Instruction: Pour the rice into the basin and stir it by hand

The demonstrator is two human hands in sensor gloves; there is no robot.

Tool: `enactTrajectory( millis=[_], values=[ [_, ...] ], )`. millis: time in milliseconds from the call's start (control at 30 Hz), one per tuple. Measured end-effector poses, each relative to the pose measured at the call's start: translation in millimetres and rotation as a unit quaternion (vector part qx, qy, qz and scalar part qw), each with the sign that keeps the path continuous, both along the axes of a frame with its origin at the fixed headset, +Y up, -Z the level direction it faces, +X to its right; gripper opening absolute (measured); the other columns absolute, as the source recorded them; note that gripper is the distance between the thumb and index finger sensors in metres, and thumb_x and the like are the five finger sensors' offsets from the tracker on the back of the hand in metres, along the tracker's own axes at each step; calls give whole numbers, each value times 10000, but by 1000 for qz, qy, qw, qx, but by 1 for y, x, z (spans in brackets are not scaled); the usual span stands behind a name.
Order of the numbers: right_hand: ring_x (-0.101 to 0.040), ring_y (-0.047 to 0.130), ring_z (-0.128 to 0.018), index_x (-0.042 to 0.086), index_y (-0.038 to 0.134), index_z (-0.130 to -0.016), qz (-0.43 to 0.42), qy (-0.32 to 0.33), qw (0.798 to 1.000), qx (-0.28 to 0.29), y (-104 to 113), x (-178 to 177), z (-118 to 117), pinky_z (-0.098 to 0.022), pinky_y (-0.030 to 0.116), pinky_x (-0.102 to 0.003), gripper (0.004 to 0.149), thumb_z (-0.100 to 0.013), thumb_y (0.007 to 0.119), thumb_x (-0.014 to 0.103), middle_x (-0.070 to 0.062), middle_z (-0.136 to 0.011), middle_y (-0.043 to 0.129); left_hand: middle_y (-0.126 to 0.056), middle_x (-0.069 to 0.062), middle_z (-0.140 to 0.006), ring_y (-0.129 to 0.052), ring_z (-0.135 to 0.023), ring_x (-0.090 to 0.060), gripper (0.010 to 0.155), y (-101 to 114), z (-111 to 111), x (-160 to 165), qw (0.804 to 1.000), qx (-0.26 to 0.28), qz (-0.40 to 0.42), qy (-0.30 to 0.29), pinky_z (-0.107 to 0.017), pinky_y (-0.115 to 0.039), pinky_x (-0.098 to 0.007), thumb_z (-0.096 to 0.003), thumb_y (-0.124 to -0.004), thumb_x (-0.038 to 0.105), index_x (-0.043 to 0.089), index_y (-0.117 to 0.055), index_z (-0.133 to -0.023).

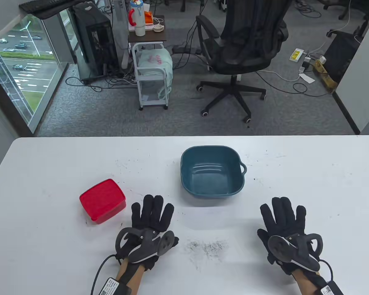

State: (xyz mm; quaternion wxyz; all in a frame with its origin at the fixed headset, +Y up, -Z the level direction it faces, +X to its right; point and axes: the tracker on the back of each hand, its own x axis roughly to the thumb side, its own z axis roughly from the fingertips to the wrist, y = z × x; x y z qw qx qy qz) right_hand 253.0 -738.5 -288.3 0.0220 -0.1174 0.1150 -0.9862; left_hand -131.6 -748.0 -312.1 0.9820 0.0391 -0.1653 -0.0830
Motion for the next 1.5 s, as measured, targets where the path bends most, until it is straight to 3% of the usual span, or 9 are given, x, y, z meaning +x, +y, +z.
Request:
enactTrajectory(
  millis=[767,1000,1067,1200,1333,1500],
  values=[
    [-493,471,-1019,205,502,-1039,-18,13,999,-25,-3,-2,1,-630,410,-798,748,-384,719,493,-218,-1099,413,-109,-193,-1193,-148,-1096,-525,1055,-3,-5,-10,1000,-18,12,16,-739,-280,-764,-321,-666,749,248,-279,-1164],
    [-494,507,-1009,199,527,-1032,-47,21,998,-33,0,0,5,-628,426,-795,731,-386,718,482,-221,-1092,449,-160,-191,-1211,-228,-1121,-517,1048,37,-18,-50,992,19,98,81,-772,-346,-748,-316,-729,724,252,-331,-1164],
    [-492,520,-1005,197,539,-1028,-51,17,998,-30,4,2,8,-628,435,-792,719,-390,715,476,-219,-1089,463,-145,-153,-1226,-202,-1146,-481,1041,55,-28,-67,993,-16,55,107,-805,-325,-733,-322,-736,719,283,-312,-1167],
    [-495,541,-998,191,561,-1023,-74,13,997,-26,9,5,13,-626,449,-789,706,-391,716,467,-225,-1083,485,-260,-159,-1235,-328,-1149,-478,1035,82,-51,-113,991,13,-27,130,-802,-422,-719,-305,-751,724,276,-379,-1161],
    [-495,551,-994,188,572,-1020,-83,14,996,-20,13,5,16,-625,457,-787,700,-392,714,464,-225,-1081,496,-209,-176,-1233,-270,-1144,-501,1064,85,-83,-159,980,-58,-1,192,-797,-379,-739,-270,-790,734,318,-385,-1162],
    [-495,554,-994,188,578,-1019,-85,16,996,-31,12,3,17,-626,456,-787,696,-394,713,463,-224,-1081,499,-116,-233,-1209,-174,-1111,-564,1131,46,-113,-192,955,-183,58,225,-767,-321,-777,-193,-844,770,428,-317,-1133]
  ],
)
